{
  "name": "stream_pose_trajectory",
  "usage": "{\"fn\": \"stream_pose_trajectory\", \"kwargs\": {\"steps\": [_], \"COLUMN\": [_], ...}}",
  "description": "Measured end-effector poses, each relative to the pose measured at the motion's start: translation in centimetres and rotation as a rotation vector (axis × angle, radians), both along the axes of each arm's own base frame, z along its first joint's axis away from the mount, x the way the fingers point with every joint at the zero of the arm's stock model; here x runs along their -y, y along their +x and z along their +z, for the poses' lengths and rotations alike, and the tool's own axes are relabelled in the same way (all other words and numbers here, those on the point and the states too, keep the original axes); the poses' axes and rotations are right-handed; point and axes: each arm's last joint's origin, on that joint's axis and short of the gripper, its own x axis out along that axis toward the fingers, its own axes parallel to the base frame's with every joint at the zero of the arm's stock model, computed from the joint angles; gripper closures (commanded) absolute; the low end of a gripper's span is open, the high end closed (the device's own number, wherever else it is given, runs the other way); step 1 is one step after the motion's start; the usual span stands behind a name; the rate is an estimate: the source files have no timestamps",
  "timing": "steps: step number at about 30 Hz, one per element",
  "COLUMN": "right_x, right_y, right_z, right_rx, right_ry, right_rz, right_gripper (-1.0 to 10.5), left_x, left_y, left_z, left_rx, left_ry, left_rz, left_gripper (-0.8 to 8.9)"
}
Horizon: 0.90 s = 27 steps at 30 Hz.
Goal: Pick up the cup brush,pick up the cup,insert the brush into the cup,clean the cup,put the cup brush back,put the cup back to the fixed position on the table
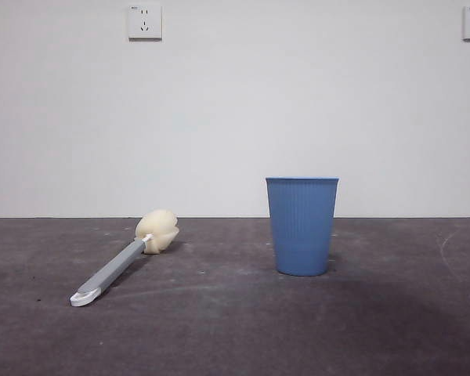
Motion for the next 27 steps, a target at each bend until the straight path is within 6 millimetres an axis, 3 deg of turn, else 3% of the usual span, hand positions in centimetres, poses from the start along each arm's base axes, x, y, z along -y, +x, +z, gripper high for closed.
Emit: {"fn": "stream_pose_trajectory", "kwargs": {"steps": [10,16,20,27], "right_x": [-0.9,-1.1,-1.0,-0.9], "right_y": [1.7,1.5,0.4,-0.5], "right_z": [7.8,12.2,13.2,12.5], "right_rx": [-0.206,-0.301,-0.391,-0.487], "right_ry": [-0.062,-0.163,-0.227,-0.262], "right_rz": [0.319,0.409,0.452,0.489], "right_gripper": [9.6,9.6,9.6,9.6], "left_x": [0.5,0.7,0.7,0.7], "left_y": [-0.6,0.1,0.0,-0.9], "left_z": [7.2,10.2,10.8,9.9], "left_rx": [-0.109,-0.279,-0.413,-0.571], "left_ry": [-0.022,0.019,0.076,0.141], "left_rz": [-0.188,-0.254,-0.278,-0.322], "left_gripper": [8.2,8.2,8.2,8.2]}}
